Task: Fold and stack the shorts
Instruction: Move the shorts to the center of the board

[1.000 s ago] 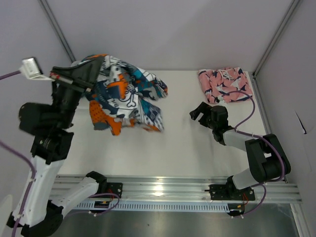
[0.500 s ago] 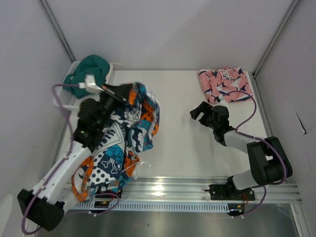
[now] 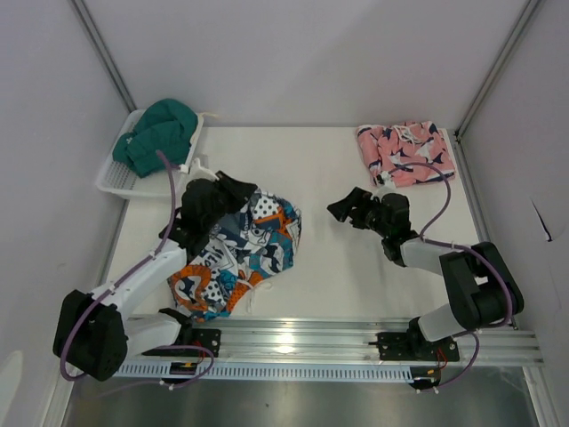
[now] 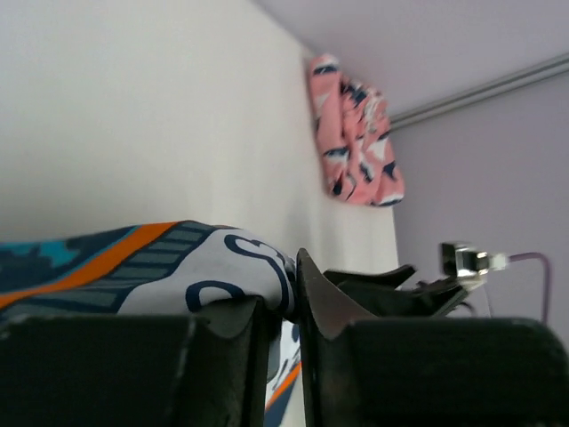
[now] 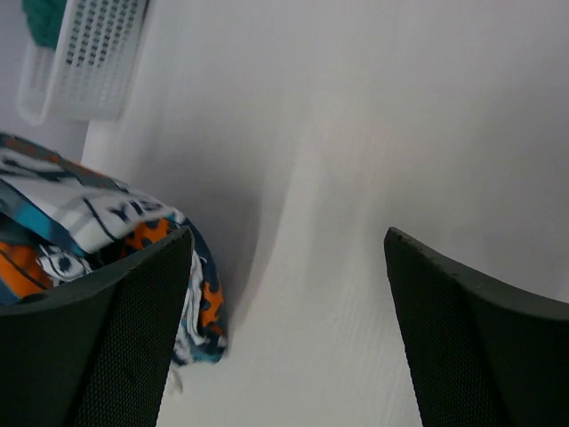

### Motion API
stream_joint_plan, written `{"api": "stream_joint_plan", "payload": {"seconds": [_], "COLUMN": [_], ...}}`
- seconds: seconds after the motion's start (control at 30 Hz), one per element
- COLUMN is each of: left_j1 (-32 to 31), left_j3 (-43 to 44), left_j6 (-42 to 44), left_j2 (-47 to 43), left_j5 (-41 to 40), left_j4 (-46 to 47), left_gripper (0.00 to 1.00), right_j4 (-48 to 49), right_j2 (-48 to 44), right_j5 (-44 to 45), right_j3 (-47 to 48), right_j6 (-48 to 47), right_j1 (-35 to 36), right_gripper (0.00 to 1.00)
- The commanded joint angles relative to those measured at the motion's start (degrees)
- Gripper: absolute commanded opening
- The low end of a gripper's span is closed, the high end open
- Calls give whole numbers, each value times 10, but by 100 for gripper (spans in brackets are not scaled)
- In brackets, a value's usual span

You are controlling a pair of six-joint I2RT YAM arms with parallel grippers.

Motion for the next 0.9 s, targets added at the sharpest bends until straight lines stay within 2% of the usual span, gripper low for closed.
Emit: {"api": "stream_joint_plan", "payload": {"seconds": [0.0, 0.1, 0.2, 0.43, 0.53, 0.7, 0.87], "left_j1": [3, 18, 34, 50, 51, 52, 57], "left_j3": [51, 36, 22, 14, 14, 5, 11], "left_j6": [62, 47, 35, 22, 20, 17, 20], "left_j2": [-24, -43, -54, -59, -64, -86, -95], "left_j5": [-50, -49, -45, -25, -15, -17, -9], "left_j4": [-31, -21, -14, -7, -8, -10, -13], "left_gripper": [17, 15, 13, 12, 11, 11, 11], "right_j4": [79, 109, 94, 144, 127, 115, 58], "right_j2": [42, 77, 94, 129, 153, 208, 233], "right_j5": [-107, -143, -141, -174, -167, -189, -151], "right_j3": [21, 37, 59, 60, 79, 120, 159], "right_j6": [-2, 3, -14, -31, -69, -69, -101], "right_j1": [15, 52, 93, 124, 140, 145, 171], "right_gripper": [88, 84, 82, 81, 77, 68, 66]}}
